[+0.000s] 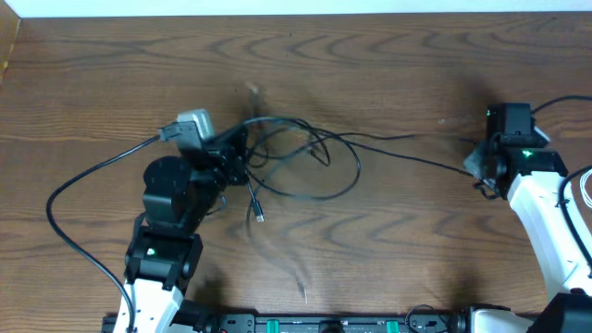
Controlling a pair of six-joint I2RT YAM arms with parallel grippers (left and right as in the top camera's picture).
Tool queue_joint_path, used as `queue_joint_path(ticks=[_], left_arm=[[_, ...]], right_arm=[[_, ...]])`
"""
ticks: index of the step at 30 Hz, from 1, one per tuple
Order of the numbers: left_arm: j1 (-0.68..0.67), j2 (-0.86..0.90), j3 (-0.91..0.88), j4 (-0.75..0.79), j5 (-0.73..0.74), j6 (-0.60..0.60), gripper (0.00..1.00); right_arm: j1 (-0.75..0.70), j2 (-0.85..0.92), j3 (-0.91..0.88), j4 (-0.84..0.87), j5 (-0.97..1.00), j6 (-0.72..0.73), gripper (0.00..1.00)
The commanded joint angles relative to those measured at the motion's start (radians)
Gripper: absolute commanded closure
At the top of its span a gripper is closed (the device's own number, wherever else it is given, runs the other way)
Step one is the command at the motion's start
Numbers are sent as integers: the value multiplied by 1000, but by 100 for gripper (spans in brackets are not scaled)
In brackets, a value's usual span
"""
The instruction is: Untangle cables
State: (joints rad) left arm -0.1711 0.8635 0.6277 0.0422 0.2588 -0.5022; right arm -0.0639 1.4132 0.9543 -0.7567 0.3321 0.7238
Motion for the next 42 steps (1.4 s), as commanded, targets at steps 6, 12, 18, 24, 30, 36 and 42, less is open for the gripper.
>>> queue_joint_path(ticks=[6,12,18,24,30,36,42], left_arm=[[120,5,11,18,-277,-144,92],[128,15,11,11,-224,-150,92],[142,34,11,3,-352,-74,92],[222,34,11,-17,-526,-75,92],[283,37,11,-96,-523,-79,92],[341,49,11,-136,-533,-104,92],[352,74,11,-150,-406,-165,92]], right_arm=[[-200,12,1,-40,171,5,98],[-249,12,1,-18,72,4,96],[-254,12,0,-31,215,2,99],[-315,16,-1,-50,228,47,99],[-366,39,-1,-45,185,47,99],[-375,71,-1,-41,145,47,99],[-373,72,-1,10,-21,-18,99]])
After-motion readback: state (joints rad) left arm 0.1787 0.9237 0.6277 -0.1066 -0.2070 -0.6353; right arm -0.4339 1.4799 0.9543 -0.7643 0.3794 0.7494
